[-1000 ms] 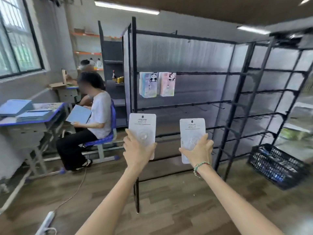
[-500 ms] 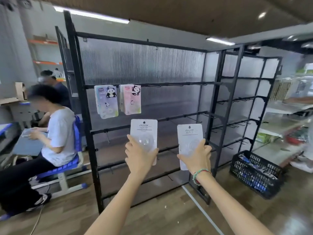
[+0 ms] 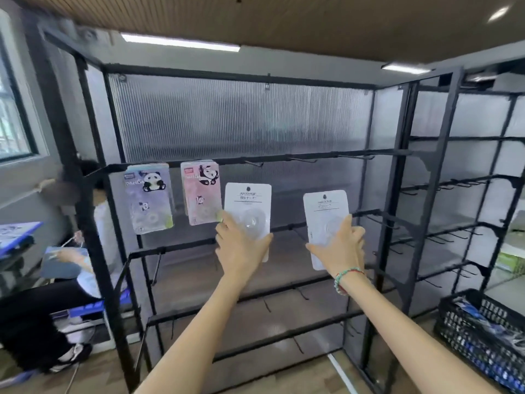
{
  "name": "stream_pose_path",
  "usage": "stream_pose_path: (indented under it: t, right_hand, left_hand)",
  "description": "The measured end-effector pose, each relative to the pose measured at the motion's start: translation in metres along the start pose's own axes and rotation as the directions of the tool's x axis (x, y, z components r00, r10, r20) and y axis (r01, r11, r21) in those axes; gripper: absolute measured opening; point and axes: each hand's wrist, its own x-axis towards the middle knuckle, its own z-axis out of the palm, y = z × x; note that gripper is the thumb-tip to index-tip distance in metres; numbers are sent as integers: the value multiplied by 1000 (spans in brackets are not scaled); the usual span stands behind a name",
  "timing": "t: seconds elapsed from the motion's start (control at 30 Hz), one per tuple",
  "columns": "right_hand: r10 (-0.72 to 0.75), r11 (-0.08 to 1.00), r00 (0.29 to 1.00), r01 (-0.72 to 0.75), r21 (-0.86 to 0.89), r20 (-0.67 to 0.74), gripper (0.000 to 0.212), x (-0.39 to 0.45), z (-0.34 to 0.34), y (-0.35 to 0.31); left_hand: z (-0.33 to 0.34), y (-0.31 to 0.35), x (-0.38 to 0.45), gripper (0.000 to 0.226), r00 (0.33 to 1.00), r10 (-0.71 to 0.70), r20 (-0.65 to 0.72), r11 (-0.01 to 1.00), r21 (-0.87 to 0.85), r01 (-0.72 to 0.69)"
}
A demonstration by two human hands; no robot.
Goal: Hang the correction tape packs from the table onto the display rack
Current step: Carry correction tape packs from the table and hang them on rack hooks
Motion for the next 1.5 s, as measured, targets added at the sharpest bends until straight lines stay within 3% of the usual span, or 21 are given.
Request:
stream_pose_path:
  t: [0.2, 0.47, 0.93, 1.5]
  right_hand:
    - [-138, 990, 989, 136, 42, 45, 115, 93, 4, 6]
    - [-254, 965, 961, 244, 100, 107, 101, 158, 12, 8]
    - [-324, 945, 932, 312, 96, 162, 105, 185, 26, 10]
    - [-309, 951, 932, 302, 68, 187, 111, 193, 30, 13]
  left_hand:
    - [46, 36, 33, 119, 992, -33, -124, 999, 20, 35]
    - [75, 60, 60, 123, 966, -119, -229, 990, 45, 132]
    - [91, 66, 77, 124, 965, -118, -236, 975, 157, 157]
    - [100, 64, 83, 123, 962, -131, -239, 978, 125, 165]
